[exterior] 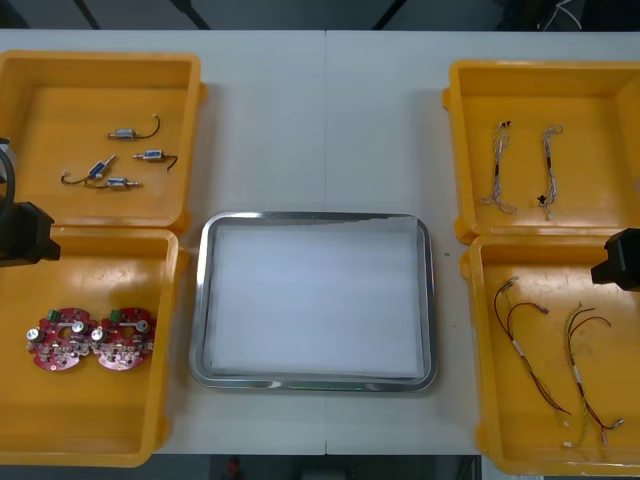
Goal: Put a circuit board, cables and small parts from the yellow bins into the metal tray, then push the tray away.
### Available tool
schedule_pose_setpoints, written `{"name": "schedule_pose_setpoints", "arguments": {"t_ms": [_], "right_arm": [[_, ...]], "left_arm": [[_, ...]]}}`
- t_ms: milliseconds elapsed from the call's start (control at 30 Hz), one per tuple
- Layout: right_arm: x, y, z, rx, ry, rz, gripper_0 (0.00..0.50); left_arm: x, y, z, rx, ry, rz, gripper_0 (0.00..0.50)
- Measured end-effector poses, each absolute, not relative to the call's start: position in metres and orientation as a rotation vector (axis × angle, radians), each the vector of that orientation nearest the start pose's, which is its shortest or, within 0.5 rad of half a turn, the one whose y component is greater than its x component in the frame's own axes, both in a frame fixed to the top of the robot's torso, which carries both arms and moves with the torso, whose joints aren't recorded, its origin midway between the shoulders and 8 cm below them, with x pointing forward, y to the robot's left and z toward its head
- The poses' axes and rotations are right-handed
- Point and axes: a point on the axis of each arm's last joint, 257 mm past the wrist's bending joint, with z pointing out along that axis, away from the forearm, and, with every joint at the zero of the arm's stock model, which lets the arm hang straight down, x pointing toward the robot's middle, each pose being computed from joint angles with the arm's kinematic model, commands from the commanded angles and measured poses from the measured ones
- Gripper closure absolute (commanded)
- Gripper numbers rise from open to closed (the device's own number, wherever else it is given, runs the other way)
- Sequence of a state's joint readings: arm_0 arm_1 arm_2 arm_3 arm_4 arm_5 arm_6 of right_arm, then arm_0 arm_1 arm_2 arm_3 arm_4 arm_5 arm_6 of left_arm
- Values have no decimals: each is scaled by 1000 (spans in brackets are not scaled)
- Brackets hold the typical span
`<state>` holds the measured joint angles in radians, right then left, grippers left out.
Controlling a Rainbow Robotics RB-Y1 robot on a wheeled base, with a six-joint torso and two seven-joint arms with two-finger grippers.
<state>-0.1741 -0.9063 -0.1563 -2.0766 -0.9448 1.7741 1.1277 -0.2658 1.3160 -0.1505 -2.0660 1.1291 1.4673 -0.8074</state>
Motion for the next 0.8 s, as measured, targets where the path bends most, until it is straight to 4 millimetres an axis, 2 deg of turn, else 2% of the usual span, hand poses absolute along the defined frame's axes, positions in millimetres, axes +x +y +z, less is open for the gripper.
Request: {"name": "schedule_pose_setpoints", "arguments": {"t_ms": [800], "right_arm": [[383,-365,-190,101,2752,48,0]], "left_arm": [[397,374,-170,-214,2719,32,0]]}}
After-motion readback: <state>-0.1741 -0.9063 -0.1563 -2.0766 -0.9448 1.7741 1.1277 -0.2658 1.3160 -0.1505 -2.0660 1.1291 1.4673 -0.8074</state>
